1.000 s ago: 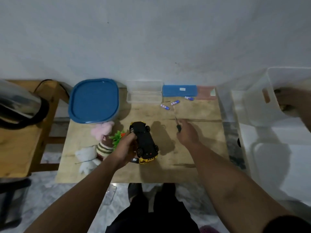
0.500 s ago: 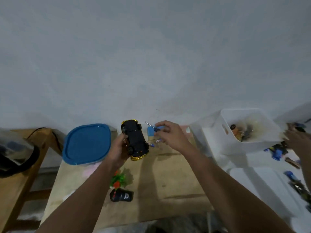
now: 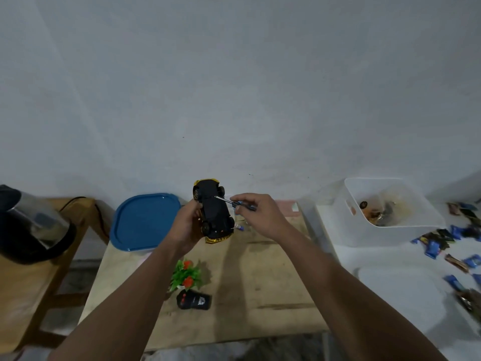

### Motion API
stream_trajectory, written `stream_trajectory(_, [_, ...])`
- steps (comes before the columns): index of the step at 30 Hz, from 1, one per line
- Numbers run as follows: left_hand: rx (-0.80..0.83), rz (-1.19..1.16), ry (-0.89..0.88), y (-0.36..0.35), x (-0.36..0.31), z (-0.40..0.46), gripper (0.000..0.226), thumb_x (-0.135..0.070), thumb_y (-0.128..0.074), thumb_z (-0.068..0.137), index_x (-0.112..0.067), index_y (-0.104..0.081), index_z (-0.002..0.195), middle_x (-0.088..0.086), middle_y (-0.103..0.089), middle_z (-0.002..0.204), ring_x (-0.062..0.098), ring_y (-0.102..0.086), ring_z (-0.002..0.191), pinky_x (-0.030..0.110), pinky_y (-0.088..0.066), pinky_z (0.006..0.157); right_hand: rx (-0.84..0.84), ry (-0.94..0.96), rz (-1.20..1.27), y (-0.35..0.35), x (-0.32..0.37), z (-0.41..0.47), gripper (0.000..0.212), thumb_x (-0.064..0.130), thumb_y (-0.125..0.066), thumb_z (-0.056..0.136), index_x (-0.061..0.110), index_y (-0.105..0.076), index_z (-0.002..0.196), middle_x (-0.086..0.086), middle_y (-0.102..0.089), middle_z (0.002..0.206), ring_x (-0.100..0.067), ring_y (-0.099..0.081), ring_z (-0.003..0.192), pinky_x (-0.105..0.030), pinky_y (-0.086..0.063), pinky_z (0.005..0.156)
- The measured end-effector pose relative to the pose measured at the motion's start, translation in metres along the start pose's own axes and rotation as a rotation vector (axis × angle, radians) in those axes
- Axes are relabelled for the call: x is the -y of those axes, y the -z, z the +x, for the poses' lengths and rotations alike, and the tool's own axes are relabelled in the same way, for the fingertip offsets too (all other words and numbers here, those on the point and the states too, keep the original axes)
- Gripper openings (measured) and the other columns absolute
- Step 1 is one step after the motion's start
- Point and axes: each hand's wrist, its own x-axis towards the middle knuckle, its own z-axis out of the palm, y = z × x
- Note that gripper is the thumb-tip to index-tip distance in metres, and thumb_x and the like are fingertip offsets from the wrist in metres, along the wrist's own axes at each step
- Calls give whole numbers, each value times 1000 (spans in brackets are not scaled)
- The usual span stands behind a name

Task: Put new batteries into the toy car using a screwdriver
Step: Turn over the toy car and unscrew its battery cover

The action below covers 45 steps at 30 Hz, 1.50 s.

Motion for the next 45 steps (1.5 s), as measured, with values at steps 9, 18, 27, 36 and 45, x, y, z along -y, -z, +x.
stream_trajectory(9, [-25,65,-39,2,3,-3,47,-38,-67,77,-12,-74,116,17,-66,103,34,-62,96,46,-52,84,12,-32,11,-2,1,-4,26,8,-67,91,16,-77,114,0,-78,96,-28,-74,90,-26,-54,58])
stream_trajectory(18, [-75,147,-174,1,3,-2,37,2,-49,101,-21,-76,113,-1,-66,75,15,-57,66,24,-52,57,48,-139,55,4,11,-2,23,4,-62,94,10,-76,113,-2,-75,80,-1,-54,49,-20,-43,48])
stream_trajectory(27, [-104,407,-326,-2,-3,-7,47,5,-56,90,-27,-70,123,-12,-78,93,7,-72,82,19,-55,70,119,-445,272,18,25,2,28,21,-69,95,-5,-72,105,-14,-77,87,-10,-37,45,-20,-27,42])
stream_trajectory(36, [-85,463,-274,-5,7,-12,43,-16,-57,82,-33,-73,118,-5,-74,88,10,-64,75,25,-53,69,97,-520,-151,17,34,-4,35,33,-56,92,6,-68,74,-7,-49,65,-15,-26,44,-20,-21,44])
stream_trajectory(45, [-83,471,-247,-7,11,-22,42,-16,-57,82,-37,-75,114,-4,-74,91,15,-67,84,30,-57,73,149,-430,-330,18,44,-11,35,30,-58,89,1,-70,75,-7,-51,62,-17,-28,42,-21,-23,44])
